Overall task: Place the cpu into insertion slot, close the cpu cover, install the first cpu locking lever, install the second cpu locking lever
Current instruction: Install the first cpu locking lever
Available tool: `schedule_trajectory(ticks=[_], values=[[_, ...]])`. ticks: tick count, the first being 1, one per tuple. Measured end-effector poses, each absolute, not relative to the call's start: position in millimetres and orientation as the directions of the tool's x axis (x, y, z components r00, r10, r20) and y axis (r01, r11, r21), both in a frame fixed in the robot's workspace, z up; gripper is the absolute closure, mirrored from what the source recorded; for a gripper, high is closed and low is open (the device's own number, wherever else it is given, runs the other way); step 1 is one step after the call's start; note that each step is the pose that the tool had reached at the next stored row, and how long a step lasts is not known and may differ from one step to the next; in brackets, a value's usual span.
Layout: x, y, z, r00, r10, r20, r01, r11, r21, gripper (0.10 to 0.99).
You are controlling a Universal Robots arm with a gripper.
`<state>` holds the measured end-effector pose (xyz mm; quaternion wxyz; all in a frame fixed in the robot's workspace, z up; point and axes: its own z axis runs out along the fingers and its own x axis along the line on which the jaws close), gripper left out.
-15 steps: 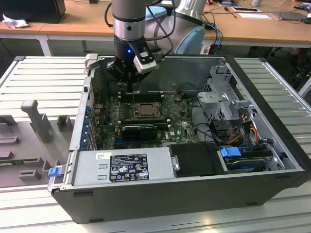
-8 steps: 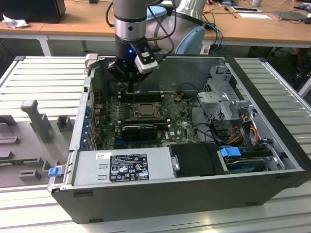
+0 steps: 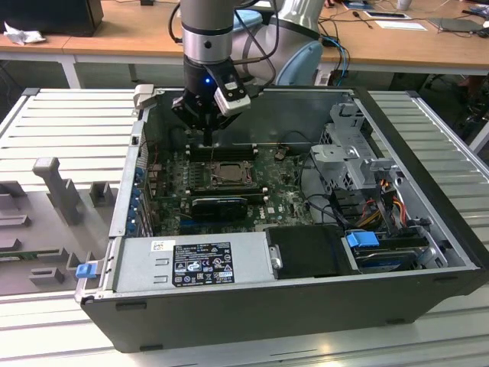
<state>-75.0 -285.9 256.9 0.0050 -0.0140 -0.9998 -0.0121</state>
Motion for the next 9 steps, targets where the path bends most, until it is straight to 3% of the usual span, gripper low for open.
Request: schedule_trajectory(ticks=[9], values=[[-70.9,-285.9,256.9,-1.000,0.028,0.010,0.028,0.999,0.024,0.980]])
